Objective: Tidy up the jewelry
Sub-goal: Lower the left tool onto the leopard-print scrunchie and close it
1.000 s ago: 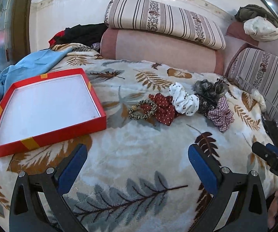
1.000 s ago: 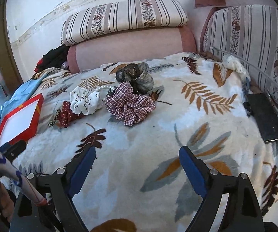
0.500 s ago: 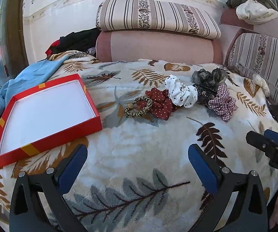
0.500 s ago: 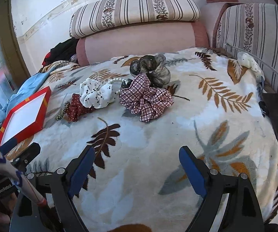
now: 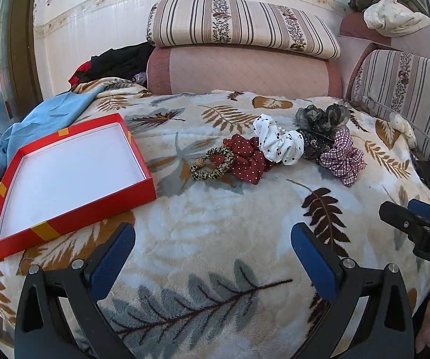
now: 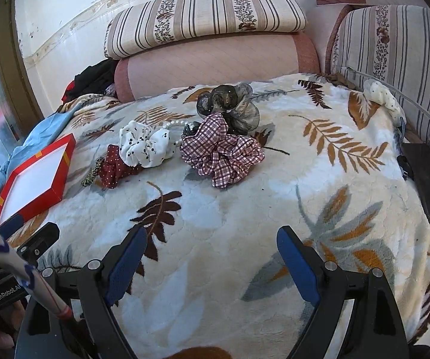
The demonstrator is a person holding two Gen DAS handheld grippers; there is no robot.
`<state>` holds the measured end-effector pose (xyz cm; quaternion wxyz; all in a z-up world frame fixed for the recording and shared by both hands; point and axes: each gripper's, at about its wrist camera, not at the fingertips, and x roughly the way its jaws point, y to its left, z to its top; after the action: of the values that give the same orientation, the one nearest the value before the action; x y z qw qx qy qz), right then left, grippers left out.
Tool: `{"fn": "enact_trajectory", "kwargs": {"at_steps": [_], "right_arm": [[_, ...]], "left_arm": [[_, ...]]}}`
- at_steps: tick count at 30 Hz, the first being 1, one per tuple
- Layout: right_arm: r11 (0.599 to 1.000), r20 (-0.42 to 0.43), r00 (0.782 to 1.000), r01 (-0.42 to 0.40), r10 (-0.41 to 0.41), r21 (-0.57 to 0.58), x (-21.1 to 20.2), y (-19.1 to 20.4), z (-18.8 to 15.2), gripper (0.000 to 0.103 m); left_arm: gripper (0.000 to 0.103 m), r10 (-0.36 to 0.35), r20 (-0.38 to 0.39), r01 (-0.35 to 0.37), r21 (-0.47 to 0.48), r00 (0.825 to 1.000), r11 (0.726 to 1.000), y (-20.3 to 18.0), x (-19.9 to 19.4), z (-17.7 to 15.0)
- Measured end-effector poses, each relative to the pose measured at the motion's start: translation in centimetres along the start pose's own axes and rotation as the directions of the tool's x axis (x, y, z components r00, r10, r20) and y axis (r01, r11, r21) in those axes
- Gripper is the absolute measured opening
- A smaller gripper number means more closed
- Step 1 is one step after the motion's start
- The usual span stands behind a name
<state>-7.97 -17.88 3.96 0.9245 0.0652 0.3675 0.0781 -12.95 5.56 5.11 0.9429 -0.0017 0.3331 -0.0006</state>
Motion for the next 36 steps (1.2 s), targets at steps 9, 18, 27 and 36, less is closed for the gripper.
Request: {"fn": "enact_trajectory", "kwargs": {"at_steps": [9, 18, 27, 36], "right_arm": [[0.999, 0.025, 0.999, -0.026, 0.025, 0.025, -0.1, -0.1, 2.7, 0.092], [0.999, 0.148, 0.989, -0.032, 0.028, 0.028, -0.3, -0.8, 9.2, 0.092], [0.991, 0.074, 0.994, -0.092, 0.084, 0.102, 2.5, -3.5, 7.7, 0.091], [0.985, 0.056, 0.992, -0.117, 0.110, 0.126, 2.6, -4.2, 7.2, 0.091]], "left_arm": [[0.103, -0.021, 0.006, 0.021, -0.014, 1.000, 1.000, 0.1, 0.7, 3.1], [0.103, -0.022, 0.040, 0.026, -0.108, 0.999, 0.994, 4.3, 2.4, 9.9], [0.085, -0.092, -0.012, 0.090, -0.078, 0.996, 0.993, 3.9, 4.1, 8.7], [0.058, -0.102, -0.120, 0.114, 0.092, 0.988, 0.989, -0.1, 7.7, 7.1]]}}
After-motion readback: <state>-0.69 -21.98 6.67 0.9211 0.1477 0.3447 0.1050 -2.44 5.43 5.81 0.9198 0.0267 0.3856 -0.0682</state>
